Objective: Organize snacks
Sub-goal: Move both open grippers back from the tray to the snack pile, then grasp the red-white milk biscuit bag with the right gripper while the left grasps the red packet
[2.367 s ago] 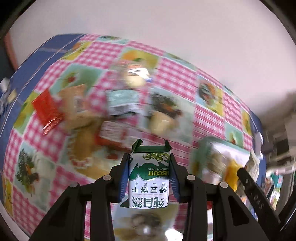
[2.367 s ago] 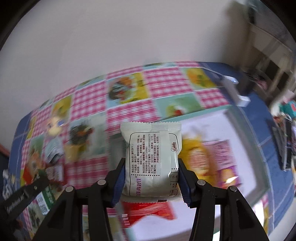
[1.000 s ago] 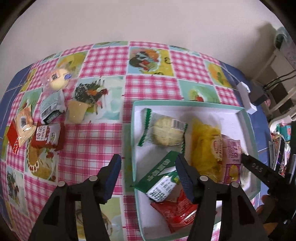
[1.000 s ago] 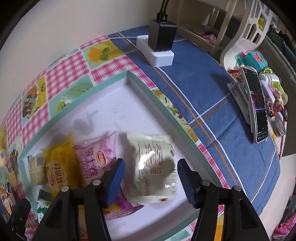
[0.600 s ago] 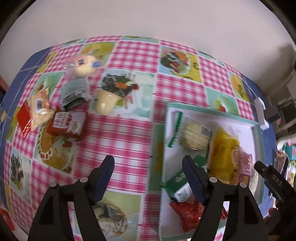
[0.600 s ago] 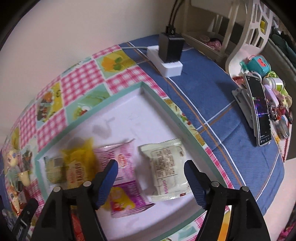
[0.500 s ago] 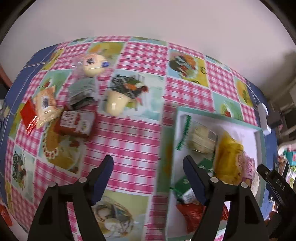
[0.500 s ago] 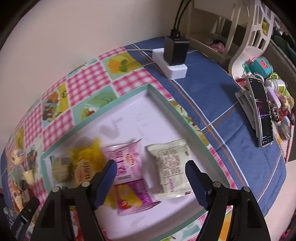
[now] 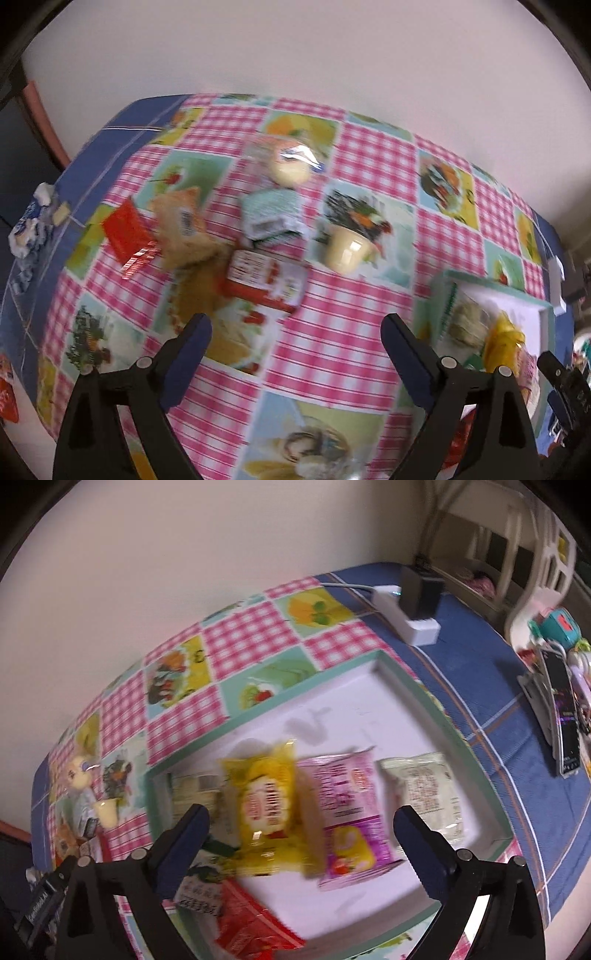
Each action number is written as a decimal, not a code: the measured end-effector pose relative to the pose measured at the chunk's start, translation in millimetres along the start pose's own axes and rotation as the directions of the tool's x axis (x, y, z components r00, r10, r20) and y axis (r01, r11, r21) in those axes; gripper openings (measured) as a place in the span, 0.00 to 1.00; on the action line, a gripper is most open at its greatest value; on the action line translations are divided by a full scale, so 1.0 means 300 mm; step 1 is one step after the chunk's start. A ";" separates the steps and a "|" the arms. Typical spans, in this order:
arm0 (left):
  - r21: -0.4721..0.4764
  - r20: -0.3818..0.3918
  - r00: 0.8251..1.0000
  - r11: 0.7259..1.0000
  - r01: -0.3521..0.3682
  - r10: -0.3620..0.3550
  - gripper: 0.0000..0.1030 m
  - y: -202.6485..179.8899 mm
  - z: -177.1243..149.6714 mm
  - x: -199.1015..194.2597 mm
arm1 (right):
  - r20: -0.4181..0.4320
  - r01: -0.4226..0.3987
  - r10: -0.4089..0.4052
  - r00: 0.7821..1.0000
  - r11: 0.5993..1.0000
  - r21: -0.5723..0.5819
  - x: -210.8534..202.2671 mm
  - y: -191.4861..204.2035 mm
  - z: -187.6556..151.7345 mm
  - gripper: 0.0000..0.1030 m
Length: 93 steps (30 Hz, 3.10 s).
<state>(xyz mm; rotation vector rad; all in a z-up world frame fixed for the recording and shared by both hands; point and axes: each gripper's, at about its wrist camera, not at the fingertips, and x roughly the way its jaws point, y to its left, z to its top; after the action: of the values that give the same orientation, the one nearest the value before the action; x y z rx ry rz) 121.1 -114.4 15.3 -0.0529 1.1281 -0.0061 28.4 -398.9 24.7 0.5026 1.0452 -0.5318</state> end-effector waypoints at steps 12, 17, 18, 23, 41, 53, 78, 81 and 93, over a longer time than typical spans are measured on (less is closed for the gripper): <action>-0.149 0.008 0.996 0.985 -0.091 0.093 0.90 0.324 0.050 -0.008 | -0.007 -0.061 0.061 0.998 0.981 -0.182 -0.003 0.297 -0.087 0.98; -0.215 0.008 0.995 0.972 -0.097 0.101 0.90 0.442 0.061 -0.013 | -0.021 -0.105 0.103 0.994 0.965 -0.240 0.004 0.423 -0.136 0.98; -0.229 0.007 0.995 0.969 -0.095 0.100 0.90 0.467 0.063 -0.014 | -0.028 -0.117 0.114 0.993 0.961 -0.251 0.008 0.449 -0.147 0.98; -0.278 -0.003 0.997 0.957 -0.078 0.080 0.90 0.564 0.069 -0.005 | -0.061 -0.155 0.144 0.988 0.947 -0.281 0.042 0.555 -0.198 0.98; -0.370 -0.063 0.998 0.929 -0.001 -0.024 0.90 0.722 0.157 0.179 | -0.103 -0.186 0.157 0.982 0.898 -0.398 0.160 0.832 -0.278 0.98; -0.381 -0.067 0.997 0.924 0.014 -0.043 0.90 0.751 0.221 0.302 | -0.115 -0.181 0.143 0.983 0.873 -0.454 0.259 0.968 -0.324 0.98; -0.293 -0.090 0.996 0.955 -0.052 0.027 0.54 0.686 0.237 0.361 | -0.098 -0.114 0.075 0.992 0.865 -0.488 0.291 0.975 -0.340 0.71; -0.285 -0.094 0.995 0.957 -0.061 0.035 0.52 0.679 0.233 0.356 | -0.102 -0.114 0.074 0.992 0.871 -0.477 0.288 0.963 -0.331 0.68; -0.287 -0.106 0.994 0.955 -0.070 0.041 0.48 0.664 0.225 0.348 | -0.127 -0.096 0.043 0.991 0.889 -0.447 0.273 0.906 -0.299 0.65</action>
<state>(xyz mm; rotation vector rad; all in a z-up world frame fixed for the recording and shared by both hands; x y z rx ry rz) 222.4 83.8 -59.2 -0.2863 1.2226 0.2102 172.0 -148.9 -49.5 0.1546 1.2127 -0.1816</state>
